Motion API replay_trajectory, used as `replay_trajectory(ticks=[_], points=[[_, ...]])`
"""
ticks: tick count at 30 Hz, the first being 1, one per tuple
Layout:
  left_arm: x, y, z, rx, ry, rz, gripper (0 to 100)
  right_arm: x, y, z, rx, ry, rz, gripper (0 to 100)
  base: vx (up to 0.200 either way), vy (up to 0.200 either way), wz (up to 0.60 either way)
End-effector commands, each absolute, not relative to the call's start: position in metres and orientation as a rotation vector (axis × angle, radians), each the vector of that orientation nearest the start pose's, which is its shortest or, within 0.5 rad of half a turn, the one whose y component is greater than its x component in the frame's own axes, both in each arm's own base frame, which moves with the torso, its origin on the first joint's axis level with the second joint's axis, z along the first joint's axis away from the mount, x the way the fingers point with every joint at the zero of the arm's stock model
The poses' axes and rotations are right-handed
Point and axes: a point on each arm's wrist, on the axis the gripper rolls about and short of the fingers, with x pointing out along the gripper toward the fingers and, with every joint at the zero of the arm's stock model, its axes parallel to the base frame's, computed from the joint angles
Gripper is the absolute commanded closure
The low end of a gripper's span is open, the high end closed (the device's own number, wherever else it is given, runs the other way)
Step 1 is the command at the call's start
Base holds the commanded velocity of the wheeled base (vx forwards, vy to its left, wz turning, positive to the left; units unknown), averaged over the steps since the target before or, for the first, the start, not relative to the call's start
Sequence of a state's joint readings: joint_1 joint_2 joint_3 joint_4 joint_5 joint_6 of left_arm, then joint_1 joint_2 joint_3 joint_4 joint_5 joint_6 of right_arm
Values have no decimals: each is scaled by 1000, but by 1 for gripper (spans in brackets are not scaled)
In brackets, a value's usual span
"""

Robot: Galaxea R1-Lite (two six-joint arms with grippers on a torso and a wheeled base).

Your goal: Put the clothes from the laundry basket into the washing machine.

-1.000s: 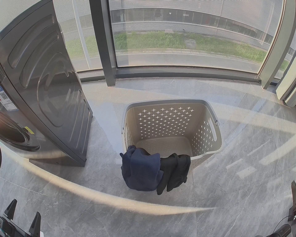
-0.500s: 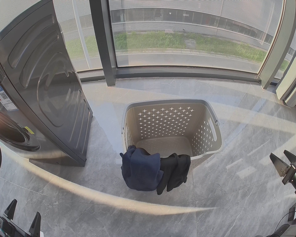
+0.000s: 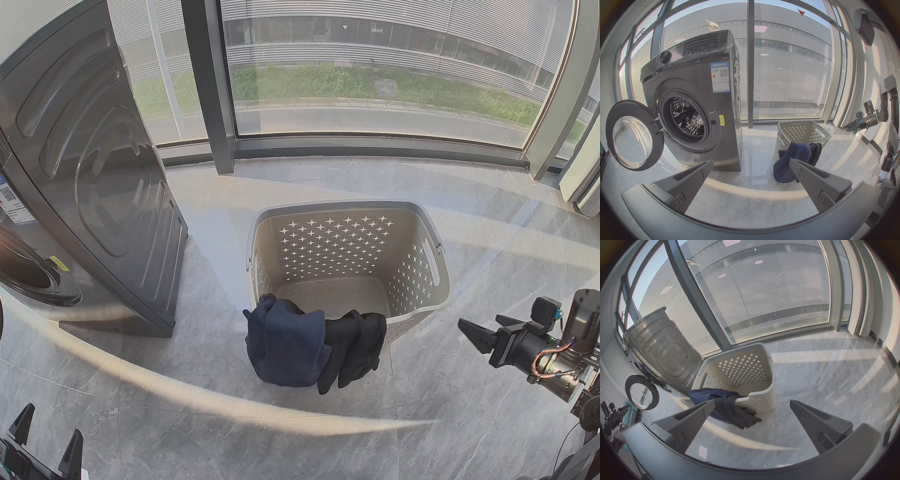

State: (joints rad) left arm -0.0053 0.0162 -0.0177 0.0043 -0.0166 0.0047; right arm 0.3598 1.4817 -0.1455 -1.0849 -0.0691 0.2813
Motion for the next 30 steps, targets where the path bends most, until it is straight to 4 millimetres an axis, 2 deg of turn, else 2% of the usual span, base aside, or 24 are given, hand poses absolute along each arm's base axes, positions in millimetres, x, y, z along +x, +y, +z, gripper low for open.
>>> replay_trajectory(ticks=[1, 7, 9, 15, 24, 30], points=[[-22, 0, 76, 5, 9, -23, 0, 191, 85, 97, 208, 400, 284, 0, 0, 0, 0], [-23, 0, 76, 5, 8, -23, 0, 191, 102, 89, 194, 433, 294, 0, 0, 0, 0], [-22, 0, 76, 3, 9, -23, 0, 194, 111, 80, 180, 469, 313, 0, 0, 0, 0], [-22, 0, 76, 0, 9, -21, 0, 205, 128, 69, 160, 500, 342, 0, 0, 0, 0], [-22, 0, 75, -5, 11, -20, 0, 226, 161, 31, 144, 509, 385, 0, 0, 0, 0], [-22, 0, 75, -5, 11, -18, 0, 241, 178, 18, 141, 499, 398, 0, 0, 0, 0]])
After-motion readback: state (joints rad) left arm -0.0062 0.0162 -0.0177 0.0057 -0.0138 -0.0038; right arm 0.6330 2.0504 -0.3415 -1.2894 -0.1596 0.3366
